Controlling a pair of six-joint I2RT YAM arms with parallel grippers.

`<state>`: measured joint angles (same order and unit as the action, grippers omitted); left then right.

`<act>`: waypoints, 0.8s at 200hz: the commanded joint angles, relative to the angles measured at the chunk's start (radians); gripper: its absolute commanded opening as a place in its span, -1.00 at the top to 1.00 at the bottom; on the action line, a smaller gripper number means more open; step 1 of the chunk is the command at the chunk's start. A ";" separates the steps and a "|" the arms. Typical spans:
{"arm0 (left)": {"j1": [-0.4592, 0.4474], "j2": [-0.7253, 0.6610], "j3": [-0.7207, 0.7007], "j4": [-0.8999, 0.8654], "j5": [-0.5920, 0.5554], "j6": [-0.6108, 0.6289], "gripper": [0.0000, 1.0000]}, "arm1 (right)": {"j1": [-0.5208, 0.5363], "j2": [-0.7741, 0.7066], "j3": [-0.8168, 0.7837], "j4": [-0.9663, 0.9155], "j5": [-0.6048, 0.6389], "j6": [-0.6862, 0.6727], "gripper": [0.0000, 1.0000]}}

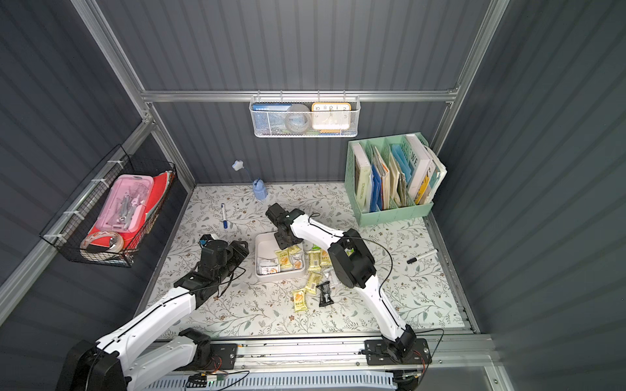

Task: Take the cookies out of the storage box
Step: Pick up the cookie from the storage box.

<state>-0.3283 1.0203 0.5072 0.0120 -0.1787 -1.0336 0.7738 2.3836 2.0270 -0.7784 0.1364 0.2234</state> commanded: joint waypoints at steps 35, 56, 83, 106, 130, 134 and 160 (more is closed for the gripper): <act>0.008 -0.005 -0.016 0.008 0.010 0.024 -0.23 | -0.002 0.061 0.045 -0.041 0.023 0.001 0.08; 0.008 -0.005 -0.016 0.007 0.008 0.024 -0.22 | -0.002 0.063 0.045 -0.040 0.019 0.000 0.18; 0.008 -0.008 -0.013 0.003 0.008 0.024 -0.22 | -0.002 0.054 0.055 -0.049 0.017 -0.002 0.27; 0.008 -0.017 -0.010 -0.005 0.007 0.024 -0.22 | 0.003 0.028 0.068 -0.061 0.014 -0.002 0.29; 0.008 -0.027 -0.001 -0.025 0.004 0.025 -0.21 | 0.007 -0.023 0.066 -0.061 0.009 0.001 0.30; 0.008 -0.030 0.002 -0.028 0.003 0.025 -0.22 | 0.009 -0.033 0.064 -0.061 0.009 0.002 0.30; 0.008 -0.039 0.012 -0.046 0.003 0.027 -0.20 | 0.015 -0.115 0.027 -0.050 -0.001 0.008 0.30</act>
<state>-0.3271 1.0016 0.5056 0.0021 -0.1787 -1.0336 0.7788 2.3795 2.0701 -0.8196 0.1455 0.2230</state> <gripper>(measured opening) 0.604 0.350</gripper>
